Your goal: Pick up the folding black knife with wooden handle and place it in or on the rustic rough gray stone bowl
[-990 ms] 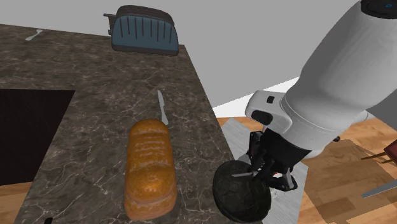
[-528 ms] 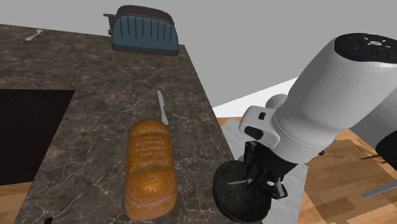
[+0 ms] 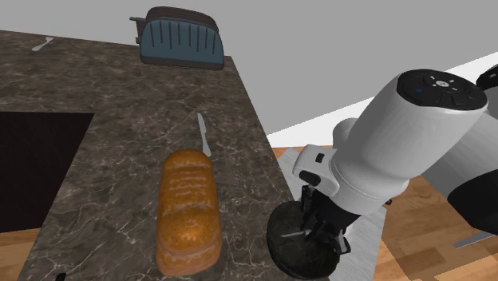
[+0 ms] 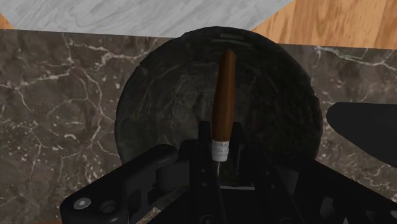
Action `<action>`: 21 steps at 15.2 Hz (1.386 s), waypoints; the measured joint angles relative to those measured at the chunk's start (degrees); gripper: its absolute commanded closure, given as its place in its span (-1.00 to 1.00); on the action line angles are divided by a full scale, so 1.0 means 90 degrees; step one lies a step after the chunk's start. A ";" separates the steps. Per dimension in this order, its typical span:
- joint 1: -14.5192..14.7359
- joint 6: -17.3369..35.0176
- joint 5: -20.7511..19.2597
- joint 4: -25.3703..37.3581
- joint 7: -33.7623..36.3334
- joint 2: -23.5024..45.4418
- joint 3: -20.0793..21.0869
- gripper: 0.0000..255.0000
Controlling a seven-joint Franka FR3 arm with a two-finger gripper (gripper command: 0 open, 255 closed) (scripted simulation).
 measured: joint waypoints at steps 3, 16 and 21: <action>0.0000 0.0006 0.0003 -0.0002 0.0001 0.0003 0.0004 1.00; -0.0160 -0.0667 -0.0352 0.0707 0.0036 0.0026 -0.0350 -1.00; -0.0166 -0.0720 -0.0373 0.0756 0.0043 0.0024 -0.0371 -1.00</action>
